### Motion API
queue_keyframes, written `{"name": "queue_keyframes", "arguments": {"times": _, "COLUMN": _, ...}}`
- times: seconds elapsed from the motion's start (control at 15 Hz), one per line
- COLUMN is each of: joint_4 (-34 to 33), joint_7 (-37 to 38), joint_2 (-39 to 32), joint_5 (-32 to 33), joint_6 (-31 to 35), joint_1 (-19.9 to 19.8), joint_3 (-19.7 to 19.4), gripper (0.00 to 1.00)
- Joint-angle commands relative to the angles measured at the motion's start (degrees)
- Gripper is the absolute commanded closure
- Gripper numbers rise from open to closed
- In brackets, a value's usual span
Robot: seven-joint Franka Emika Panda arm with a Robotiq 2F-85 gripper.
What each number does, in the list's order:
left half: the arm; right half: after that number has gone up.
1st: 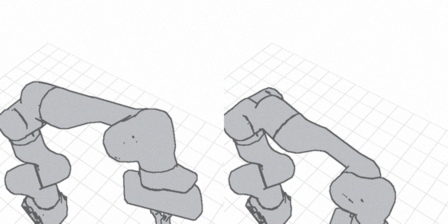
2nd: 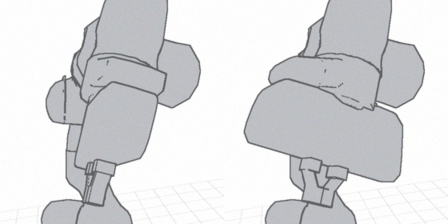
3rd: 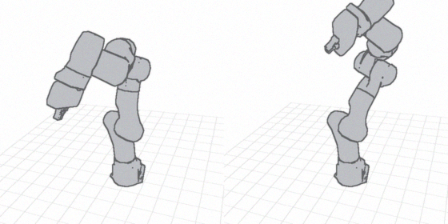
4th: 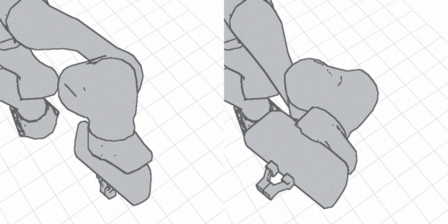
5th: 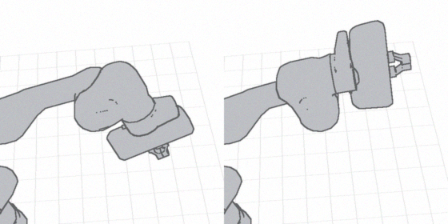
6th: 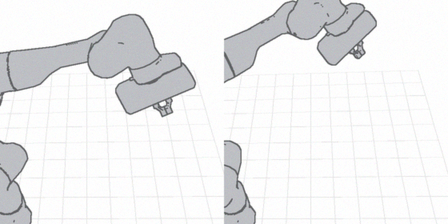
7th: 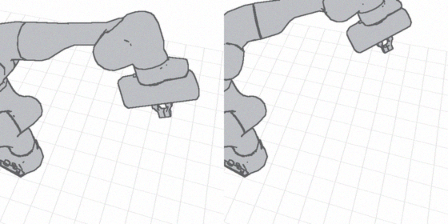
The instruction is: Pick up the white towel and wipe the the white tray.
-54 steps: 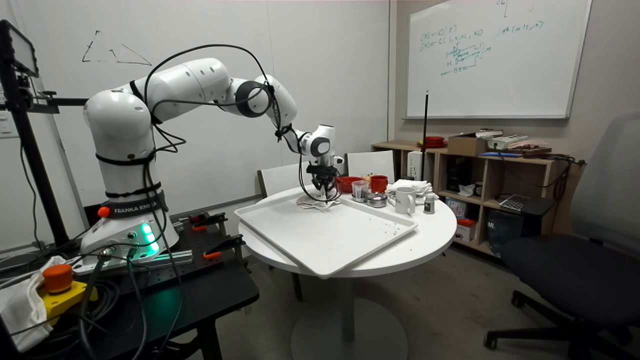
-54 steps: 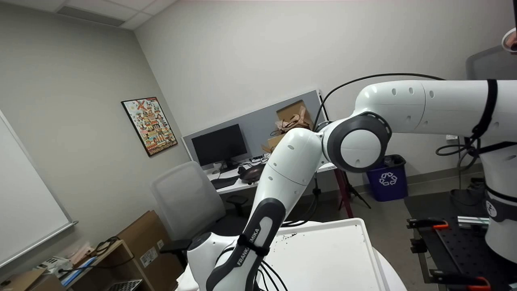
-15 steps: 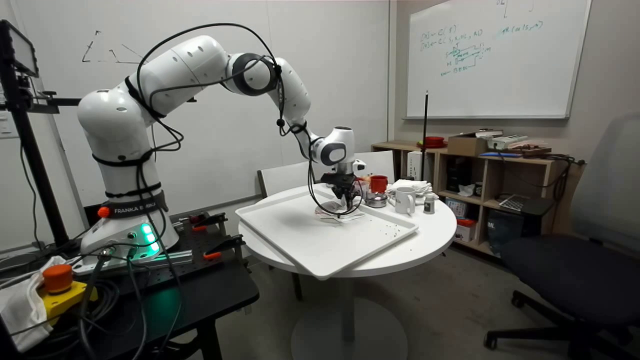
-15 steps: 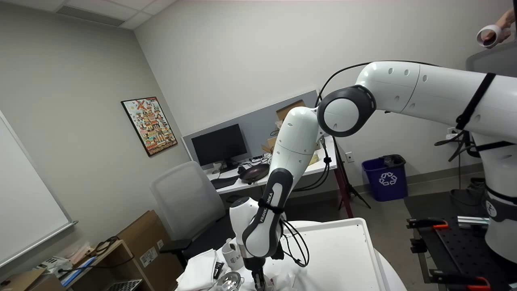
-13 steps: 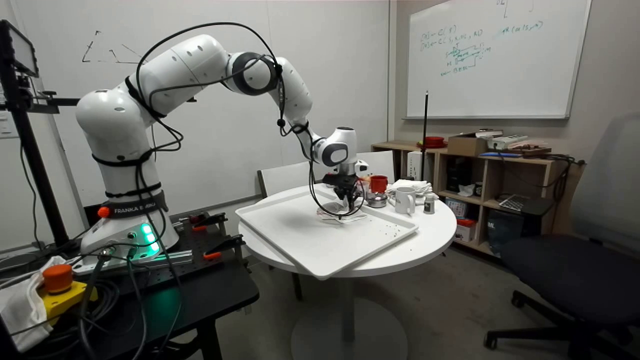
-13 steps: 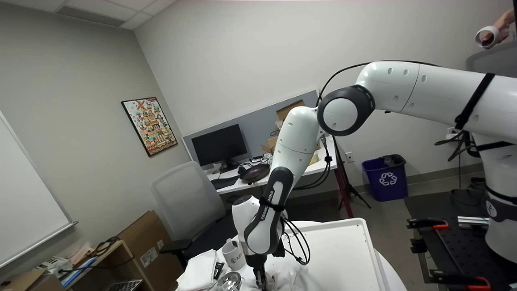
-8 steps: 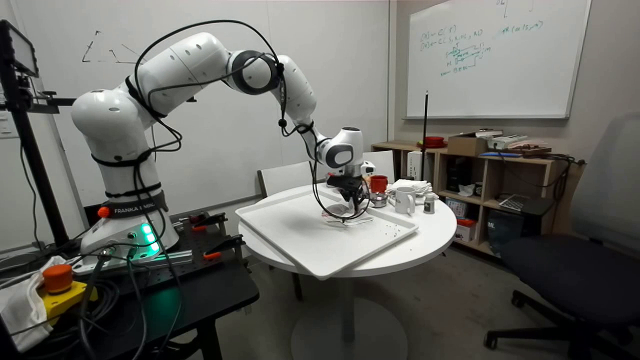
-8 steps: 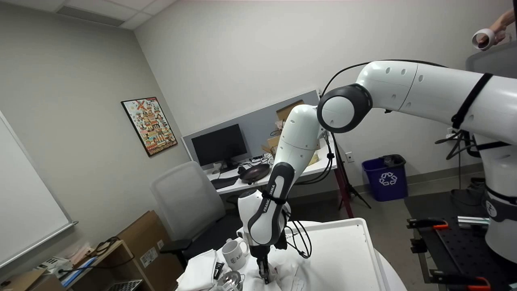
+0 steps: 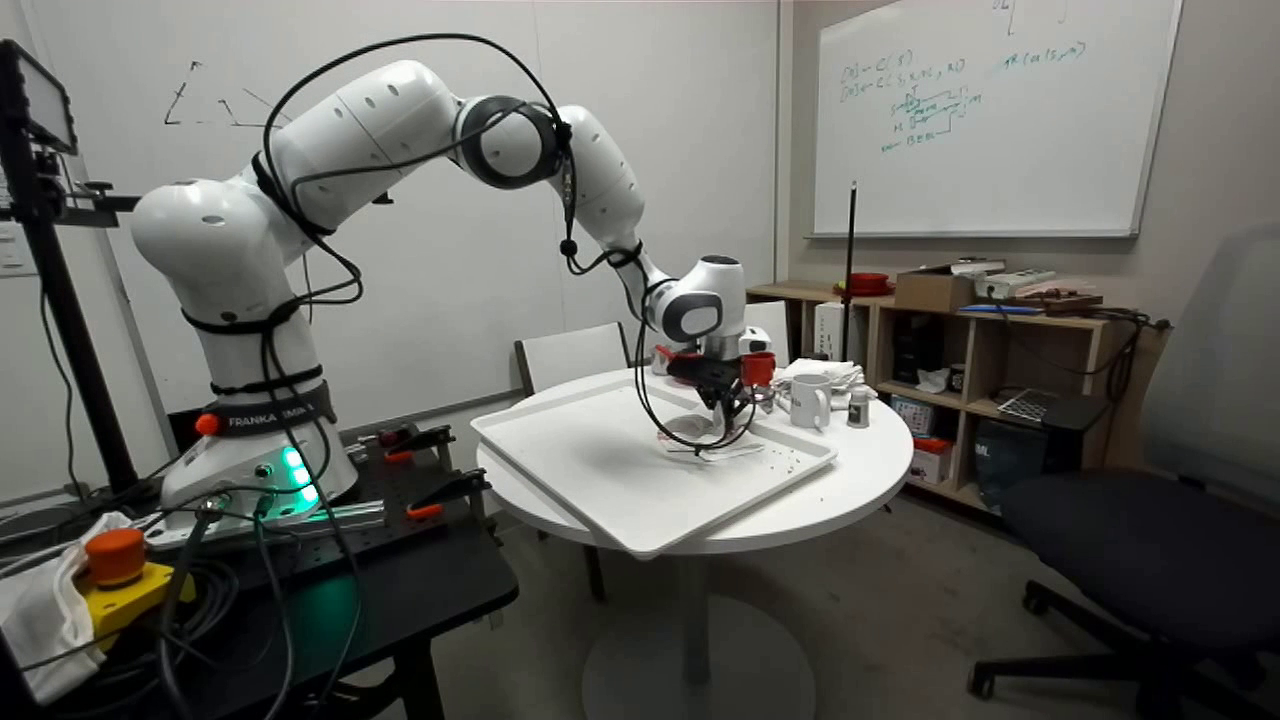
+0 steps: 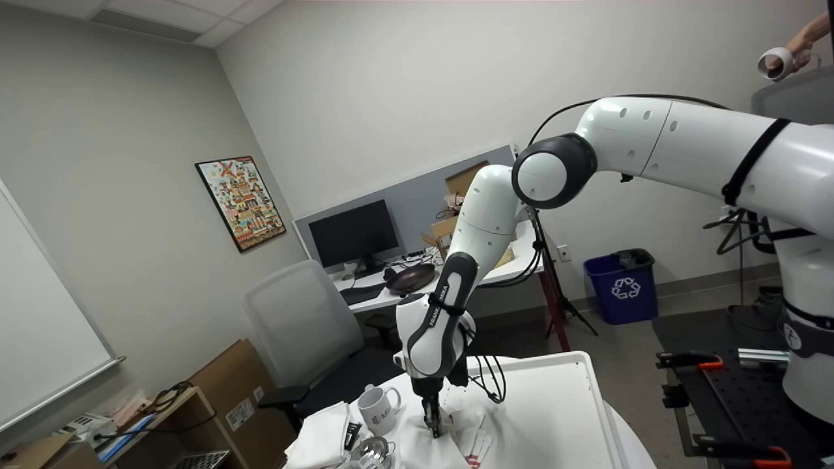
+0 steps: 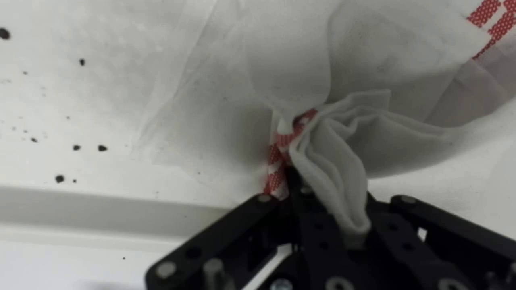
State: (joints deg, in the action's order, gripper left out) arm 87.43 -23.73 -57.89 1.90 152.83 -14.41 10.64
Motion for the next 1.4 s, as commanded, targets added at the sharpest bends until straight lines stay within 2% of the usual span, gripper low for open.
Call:
{"name": "queue_keyframes", "arguments": {"times": 0.0, "joint_4": 2.7, "joint_7": -1.9, "joint_2": 1.8, "joint_5": -1.7, "joint_6": 1.3, "joint_1": -2.5, "joint_3": 1.0, "gripper": 0.98}}
{"name": "queue_keyframes", "arguments": {"times": 0.73, "joint_4": 2.4, "joint_7": -4.7, "joint_2": 2.9, "joint_5": -2.7, "joint_6": 0.7, "joint_1": -9.0, "joint_3": 1.2, "gripper": 0.98}}
{"name": "queue_keyframes", "arguments": {"times": 1.33, "joint_4": 3.6, "joint_7": -6.1, "joint_2": 3.6, "joint_5": -3.5, "joint_6": 2.8, "joint_1": -10.4, "joint_3": 2.2, "gripper": 0.98}}
